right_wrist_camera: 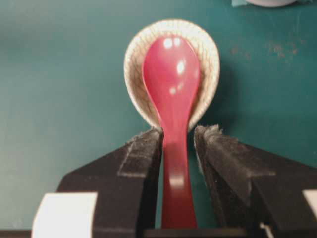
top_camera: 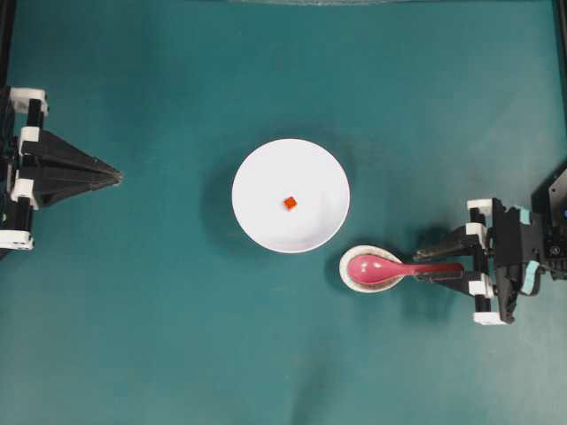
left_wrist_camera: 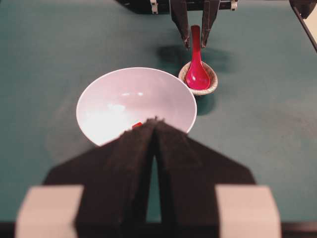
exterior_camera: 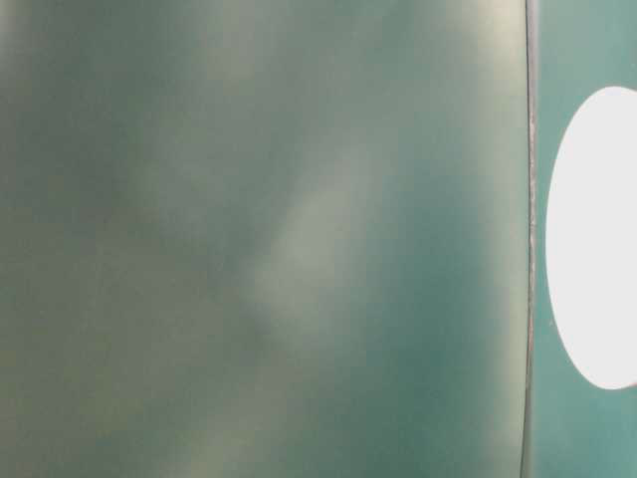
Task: Grip the spoon and scoop the red block from the bowl with right arm.
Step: 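Lower the right gripper around the pink spoon handle and close it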
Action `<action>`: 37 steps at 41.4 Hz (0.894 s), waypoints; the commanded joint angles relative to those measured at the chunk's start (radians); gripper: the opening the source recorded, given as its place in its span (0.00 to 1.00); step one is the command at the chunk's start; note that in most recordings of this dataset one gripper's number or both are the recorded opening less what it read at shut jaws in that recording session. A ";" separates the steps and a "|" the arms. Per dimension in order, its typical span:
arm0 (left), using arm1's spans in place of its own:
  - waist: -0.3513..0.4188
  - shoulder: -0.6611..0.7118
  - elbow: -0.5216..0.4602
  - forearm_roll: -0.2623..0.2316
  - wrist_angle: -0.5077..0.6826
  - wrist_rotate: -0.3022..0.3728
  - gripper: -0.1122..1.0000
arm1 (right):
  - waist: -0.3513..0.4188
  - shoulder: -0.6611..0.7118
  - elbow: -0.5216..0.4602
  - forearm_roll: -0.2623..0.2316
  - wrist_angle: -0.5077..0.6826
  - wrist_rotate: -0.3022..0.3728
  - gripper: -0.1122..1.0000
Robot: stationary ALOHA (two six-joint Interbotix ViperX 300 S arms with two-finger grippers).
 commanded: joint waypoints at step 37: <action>-0.003 0.006 -0.015 0.002 0.009 0.000 0.10 | 0.064 0.021 0.025 0.006 -0.037 -0.005 0.46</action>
